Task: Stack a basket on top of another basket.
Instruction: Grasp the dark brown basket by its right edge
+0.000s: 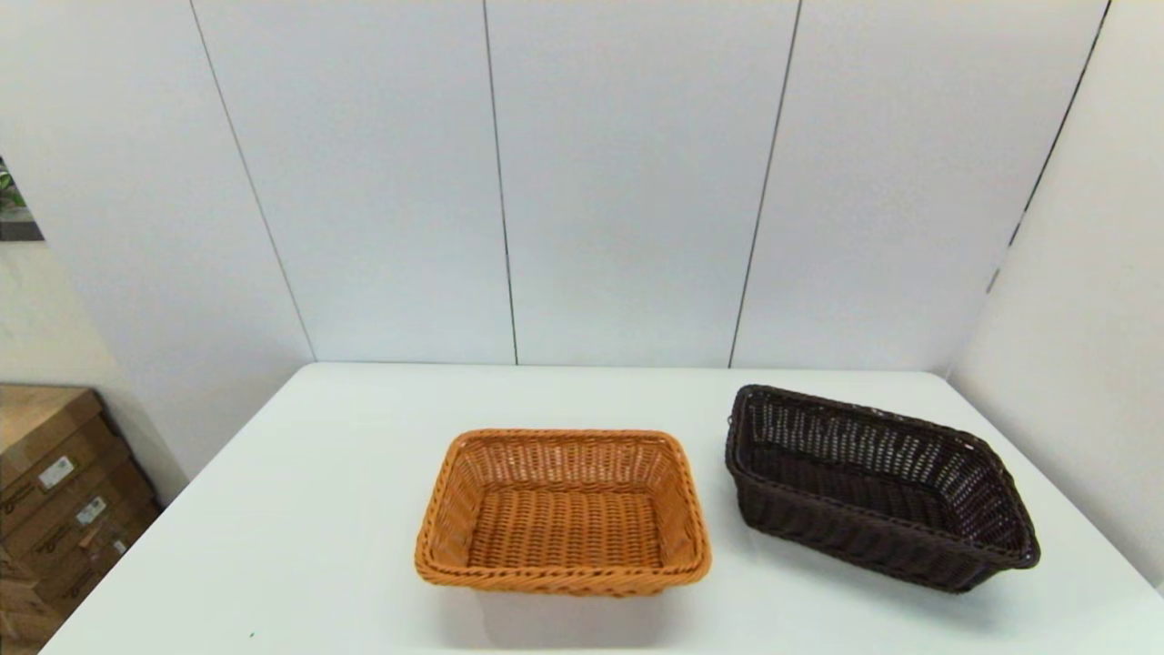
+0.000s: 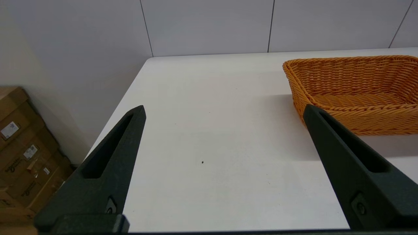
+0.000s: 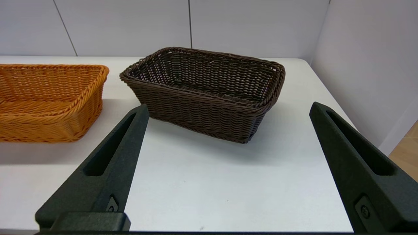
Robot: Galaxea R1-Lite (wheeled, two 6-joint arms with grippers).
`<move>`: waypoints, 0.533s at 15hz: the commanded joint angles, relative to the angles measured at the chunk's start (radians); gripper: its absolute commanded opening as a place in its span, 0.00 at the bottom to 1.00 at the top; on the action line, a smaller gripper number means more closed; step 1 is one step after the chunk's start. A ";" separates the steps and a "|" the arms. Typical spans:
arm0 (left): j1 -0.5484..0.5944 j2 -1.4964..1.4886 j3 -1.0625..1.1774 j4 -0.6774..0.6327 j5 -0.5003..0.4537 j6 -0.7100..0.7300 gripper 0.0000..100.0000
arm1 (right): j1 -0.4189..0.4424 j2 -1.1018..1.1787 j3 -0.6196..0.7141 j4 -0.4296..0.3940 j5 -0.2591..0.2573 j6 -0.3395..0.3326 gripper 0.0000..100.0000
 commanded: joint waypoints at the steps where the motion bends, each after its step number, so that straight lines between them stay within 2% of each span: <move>1: 0.000 -0.001 0.002 0.000 0.000 0.000 1.00 | 0.000 0.001 0.000 0.000 0.000 0.000 1.00; 8: 0.000 -0.001 0.002 0.000 0.000 0.000 1.00 | 0.000 0.001 0.000 0.000 -0.001 0.000 1.00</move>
